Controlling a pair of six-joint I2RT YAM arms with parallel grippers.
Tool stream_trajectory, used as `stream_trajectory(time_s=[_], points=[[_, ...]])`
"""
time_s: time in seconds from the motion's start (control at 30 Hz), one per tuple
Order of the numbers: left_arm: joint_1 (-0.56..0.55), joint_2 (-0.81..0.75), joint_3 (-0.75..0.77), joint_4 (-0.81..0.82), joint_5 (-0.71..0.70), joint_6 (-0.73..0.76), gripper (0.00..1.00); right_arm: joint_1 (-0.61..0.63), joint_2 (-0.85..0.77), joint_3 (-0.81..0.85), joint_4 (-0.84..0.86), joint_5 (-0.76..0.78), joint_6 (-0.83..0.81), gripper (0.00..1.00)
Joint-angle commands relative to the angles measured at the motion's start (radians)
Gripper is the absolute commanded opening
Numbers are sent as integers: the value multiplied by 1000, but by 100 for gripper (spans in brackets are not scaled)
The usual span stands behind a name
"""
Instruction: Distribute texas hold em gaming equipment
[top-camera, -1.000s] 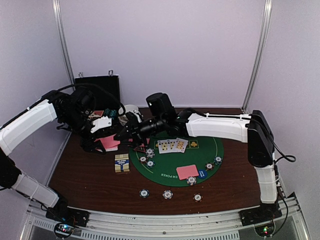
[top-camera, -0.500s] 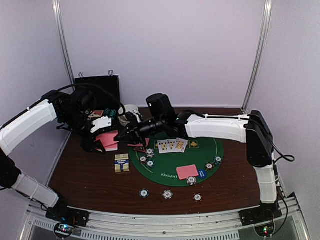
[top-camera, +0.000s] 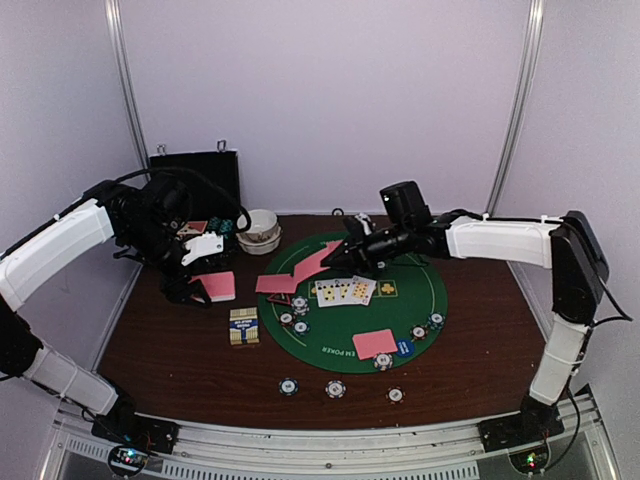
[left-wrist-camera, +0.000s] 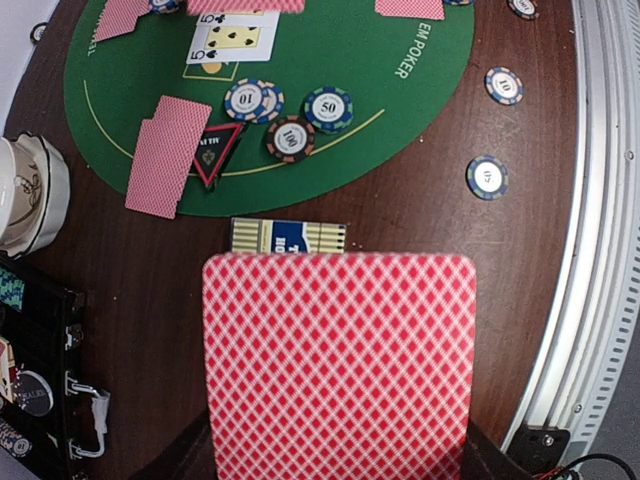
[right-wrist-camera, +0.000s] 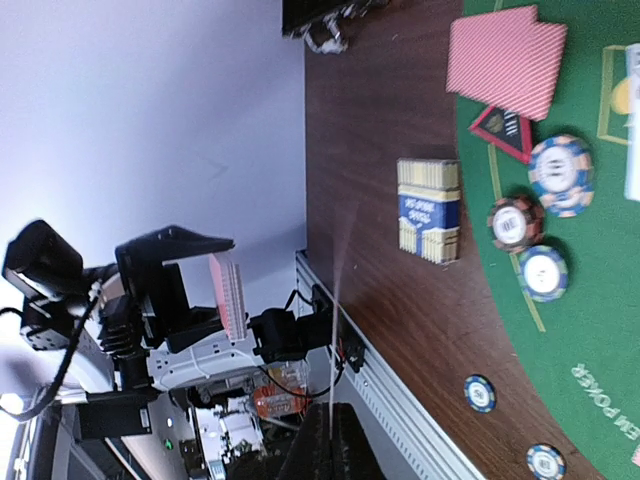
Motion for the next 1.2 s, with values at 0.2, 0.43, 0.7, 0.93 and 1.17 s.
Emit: stream_trajectory(time_s=[0.2,0.43,0.7,0.93,1.17], points=[[3,7,13,32,14,10,0,-261,-101,-186,-168,15,-213,0],[4,5,20,32,14,8,0,-340,-37,-189,-236,47,-306,0],[4,8,20,30,18,10,0,-382,42,-161,-243,63,-352,0],[3,8,21,29,17,13,0,-410,86,-130,-255,78,-384,0],[3,11,27,25,22,15,0,-427,134,-111,-281,97,-418,0]])
